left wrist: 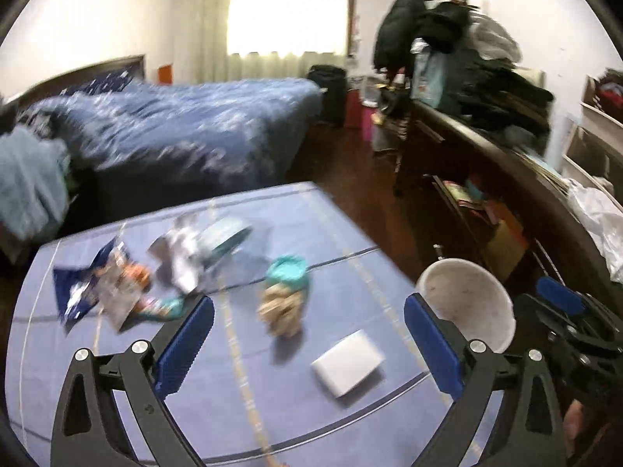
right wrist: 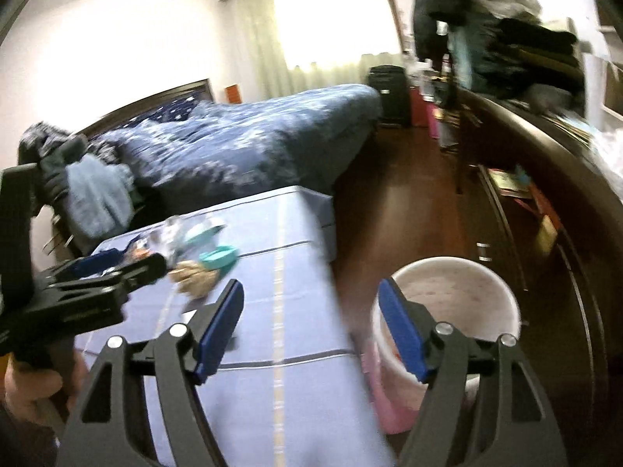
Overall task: Collect trash
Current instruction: 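Grasp the crumpled tissue with the left tool while the right tool grasps the white box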
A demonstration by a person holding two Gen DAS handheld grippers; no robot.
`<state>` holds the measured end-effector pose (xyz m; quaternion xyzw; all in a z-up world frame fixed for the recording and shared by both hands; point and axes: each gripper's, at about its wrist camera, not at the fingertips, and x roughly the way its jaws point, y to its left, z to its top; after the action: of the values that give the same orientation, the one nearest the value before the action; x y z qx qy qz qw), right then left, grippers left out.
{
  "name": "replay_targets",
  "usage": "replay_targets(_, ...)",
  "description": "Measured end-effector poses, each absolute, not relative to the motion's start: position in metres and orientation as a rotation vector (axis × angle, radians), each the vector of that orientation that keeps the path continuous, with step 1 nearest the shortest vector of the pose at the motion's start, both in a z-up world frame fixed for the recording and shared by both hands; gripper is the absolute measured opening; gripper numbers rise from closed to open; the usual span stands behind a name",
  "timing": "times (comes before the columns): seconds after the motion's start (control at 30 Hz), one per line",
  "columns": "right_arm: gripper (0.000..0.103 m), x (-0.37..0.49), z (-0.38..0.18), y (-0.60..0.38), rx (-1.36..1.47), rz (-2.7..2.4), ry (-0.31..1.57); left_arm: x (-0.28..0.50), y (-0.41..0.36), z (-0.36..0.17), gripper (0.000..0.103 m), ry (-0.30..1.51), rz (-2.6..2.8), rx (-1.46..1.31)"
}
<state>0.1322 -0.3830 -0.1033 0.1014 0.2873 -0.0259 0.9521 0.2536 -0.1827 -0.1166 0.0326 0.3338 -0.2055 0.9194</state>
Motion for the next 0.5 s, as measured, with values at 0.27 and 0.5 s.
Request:
replay_targets(0.27,0.073,0.148,-0.108,-0.332,0.14,0.002,0.639,0.25,-0.156,-0.124,0.097,0.669,-0.368,0.055)
replay_targets(0.5,0.073,0.155,-0.119,-0.319,0.13,0.014,0.683,0.276,-0.174,-0.139,0.097,0.718,-0.387,0.088)
